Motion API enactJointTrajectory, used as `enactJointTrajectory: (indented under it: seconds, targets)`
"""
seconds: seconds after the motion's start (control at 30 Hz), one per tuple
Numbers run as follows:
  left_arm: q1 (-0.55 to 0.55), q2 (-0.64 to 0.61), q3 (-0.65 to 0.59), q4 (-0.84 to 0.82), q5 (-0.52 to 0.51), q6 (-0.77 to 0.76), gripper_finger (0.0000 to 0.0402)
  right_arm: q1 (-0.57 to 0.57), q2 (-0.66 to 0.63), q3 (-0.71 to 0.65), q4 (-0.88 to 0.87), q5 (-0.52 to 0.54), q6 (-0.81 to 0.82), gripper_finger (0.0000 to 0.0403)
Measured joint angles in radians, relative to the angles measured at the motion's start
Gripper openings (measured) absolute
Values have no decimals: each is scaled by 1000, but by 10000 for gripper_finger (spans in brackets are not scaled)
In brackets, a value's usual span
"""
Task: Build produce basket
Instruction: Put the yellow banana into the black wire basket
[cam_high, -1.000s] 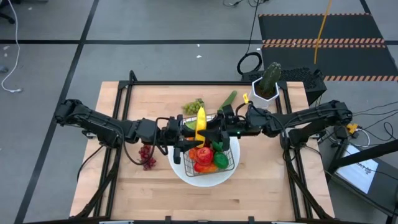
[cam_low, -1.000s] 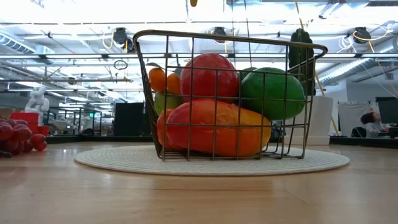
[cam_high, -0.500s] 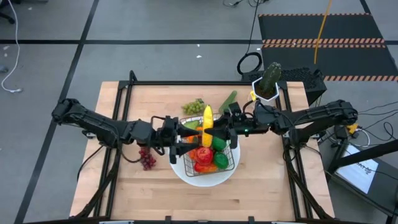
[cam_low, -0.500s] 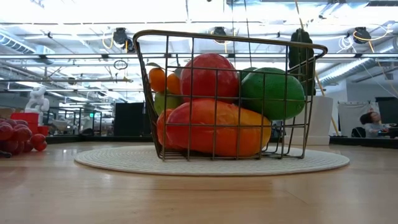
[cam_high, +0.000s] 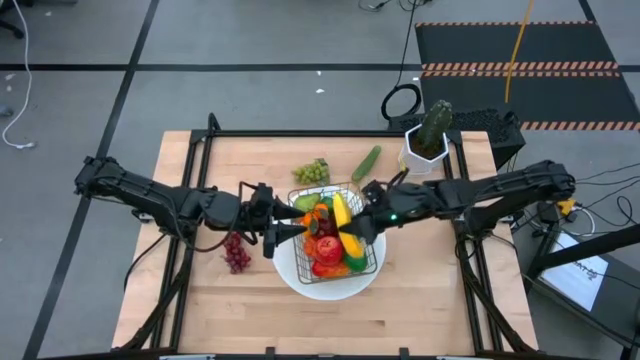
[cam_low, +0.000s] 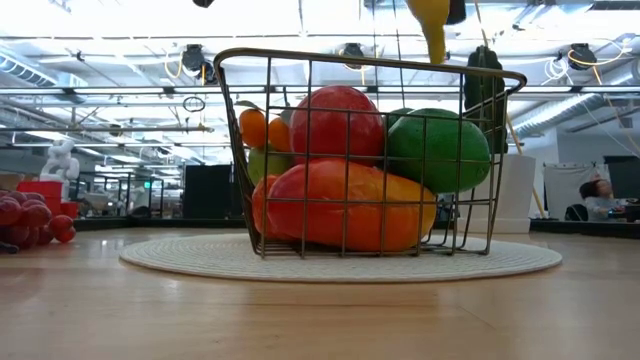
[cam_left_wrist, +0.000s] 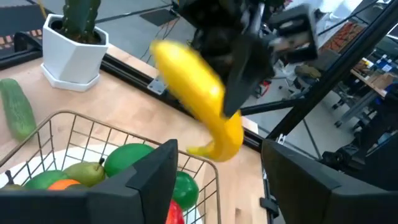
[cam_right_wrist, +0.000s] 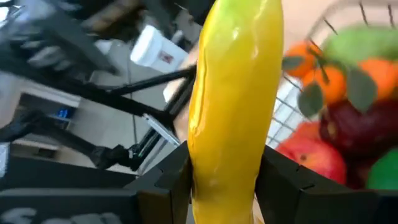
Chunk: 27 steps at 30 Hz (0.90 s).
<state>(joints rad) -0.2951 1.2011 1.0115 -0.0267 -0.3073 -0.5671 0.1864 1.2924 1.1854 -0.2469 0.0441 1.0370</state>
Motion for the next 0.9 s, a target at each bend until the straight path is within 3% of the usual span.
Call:
enactJointTrajectory:
  seconds: [0.4, 0.63, 0.9]
  targets:
    - [0, 0, 0, -2, -8, -8, 200, -10, 122, 1, -21, -58, 55, 135]
    - [0, 0, 0, -2, -8, -19, 195, -43, 199, 1, -25, -151, 63, 139]
    - [-8, 0, 0, 0, -9, -51, 195, -56, 227, 1, -39, -149, 63, 141]
